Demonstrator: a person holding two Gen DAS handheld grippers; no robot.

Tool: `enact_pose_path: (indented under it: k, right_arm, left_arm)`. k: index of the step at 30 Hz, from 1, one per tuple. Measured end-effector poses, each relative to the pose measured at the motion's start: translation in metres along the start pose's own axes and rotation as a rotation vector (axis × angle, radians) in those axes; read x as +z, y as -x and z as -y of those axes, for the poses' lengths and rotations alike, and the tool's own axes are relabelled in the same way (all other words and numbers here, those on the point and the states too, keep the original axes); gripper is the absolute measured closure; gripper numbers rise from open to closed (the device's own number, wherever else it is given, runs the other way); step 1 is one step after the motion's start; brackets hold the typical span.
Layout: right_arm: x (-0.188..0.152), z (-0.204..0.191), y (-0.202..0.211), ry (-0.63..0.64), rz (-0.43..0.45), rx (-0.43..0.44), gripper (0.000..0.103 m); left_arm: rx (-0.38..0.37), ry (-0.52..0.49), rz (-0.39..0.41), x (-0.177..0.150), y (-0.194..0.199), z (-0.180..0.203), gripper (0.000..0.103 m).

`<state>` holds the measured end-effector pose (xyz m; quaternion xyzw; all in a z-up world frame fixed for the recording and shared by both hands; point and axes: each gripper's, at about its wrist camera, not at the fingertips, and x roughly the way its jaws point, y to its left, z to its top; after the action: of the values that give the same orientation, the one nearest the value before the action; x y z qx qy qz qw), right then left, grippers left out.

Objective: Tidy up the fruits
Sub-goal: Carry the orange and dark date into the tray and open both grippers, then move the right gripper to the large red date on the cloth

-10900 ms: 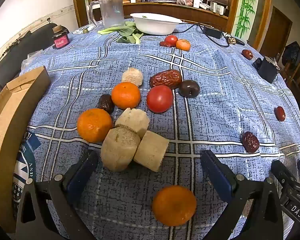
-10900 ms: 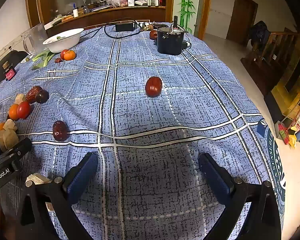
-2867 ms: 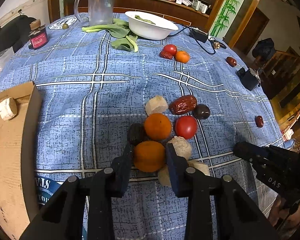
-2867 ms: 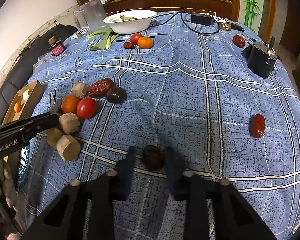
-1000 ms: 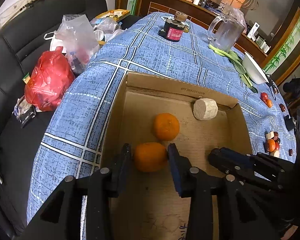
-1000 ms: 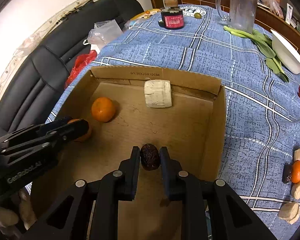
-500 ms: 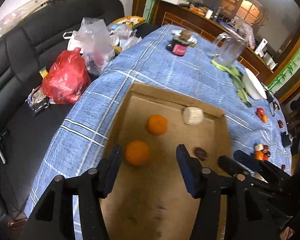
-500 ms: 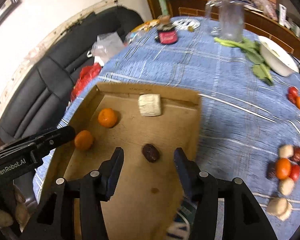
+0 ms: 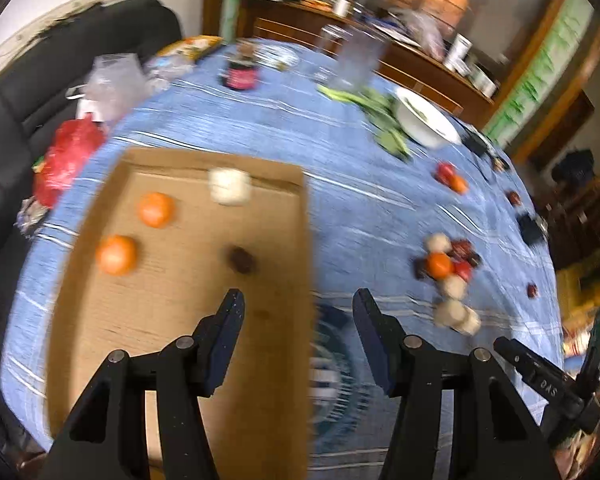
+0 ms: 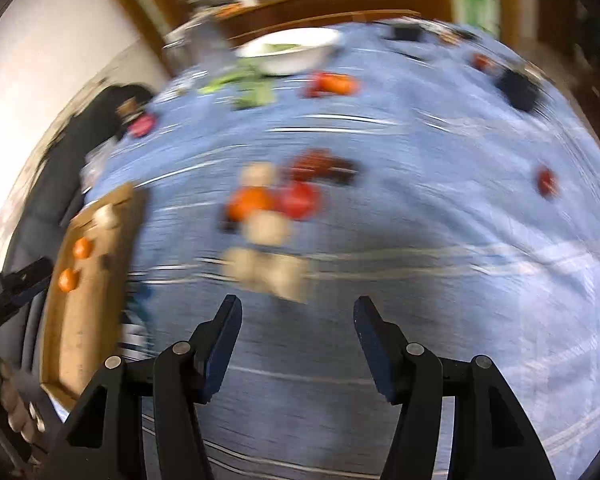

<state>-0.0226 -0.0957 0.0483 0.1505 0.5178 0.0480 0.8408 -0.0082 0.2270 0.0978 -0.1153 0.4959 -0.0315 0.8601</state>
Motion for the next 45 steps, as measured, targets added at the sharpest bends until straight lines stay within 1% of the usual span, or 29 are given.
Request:
enact_pose_path:
  k: [3, 5, 7, 9, 13, 20, 22, 27, 30, 32, 34, 36, 38, 41, 43, 45]
  right_arm:
    - [-0.005, 0.038, 0.013, -0.037, 0.008, -0.040, 0.041]
    - [-0.006, 0.054, 0.017, -0.049, 0.009, -0.048, 0.041]
    - [-0.007, 0.066, 0.021, -0.051, 0.008, -0.050, 0.041]
    - [-0.009, 0.073, 0.023, -0.040, 0.004, -0.047, 0.041]
    - [-0.008, 0.086, 0.024, -0.001, 0.009, -0.066, 0.041]
    - [0.014, 0.128, 0.021, -0.060, 0.026, -0.104, 0.041]
    - [0.021, 0.134, 0.022, -0.070, 0.029, -0.096, 0.041]
    - [0.027, 0.127, 0.013, -0.033, 0.011, -0.058, 0.041]
    - [0.026, 0.126, 0.006, -0.038, -0.002, -0.041, 0.041]
    - [0.026, 0.126, 0.004, -0.031, -0.007, -0.044, 0.041]
    - [0.026, 0.126, 0.004, -0.023, -0.004, -0.053, 0.041]
    - [0.026, 0.130, 0.006, -0.022, 0.006, -0.066, 0.041]
    - [0.029, 0.134, 0.007, -0.024, 0.014, -0.078, 0.041]
    - [0.035, 0.142, 0.009, -0.031, 0.021, -0.092, 0.041]
    - [0.043, 0.146, 0.010, -0.037, 0.038, -0.105, 0.041]
    - [0.053, 0.150, 0.011, -0.035, 0.058, -0.121, 0.041]
  left_arm:
    - [-0.038, -0.029, -0.035, -0.008, -0.013, 0.032, 0.048]
    - [-0.064, -0.051, -0.056, -0.014, -0.022, 0.054, 0.048]
    - [-0.090, -0.070, -0.080, -0.021, -0.033, 0.075, 0.048]
    - [-0.110, -0.071, -0.100, -0.026, -0.039, 0.086, 0.048]
    - [-0.118, -0.075, -0.125, -0.034, -0.053, 0.107, 0.048]
    - [-0.123, -0.075, -0.132, -0.041, -0.062, 0.119, 0.048]
    - [-0.118, -0.074, -0.134, -0.042, -0.065, 0.119, 0.048]
    - [-0.115, -0.057, -0.116, -0.038, -0.074, 0.115, 0.048]
    - [-0.111, -0.091, -0.105, -0.035, -0.083, 0.119, 0.049]
    - [-0.124, -0.114, -0.112, -0.035, -0.089, 0.124, 0.054]
    - [-0.144, -0.147, -0.117, -0.035, -0.094, 0.132, 0.054]
    - [-0.158, -0.190, -0.098, -0.035, -0.097, 0.141, 0.055]
    - [-0.166, -0.209, -0.076, -0.030, -0.099, 0.146, 0.055]
    - [-0.186, -0.207, -0.077, -0.024, -0.103, 0.146, 0.059]
    - [-0.211, -0.192, -0.090, -0.024, -0.103, 0.144, 0.064]
    - [-0.230, -0.183, -0.101, -0.026, -0.102, 0.141, 0.065]
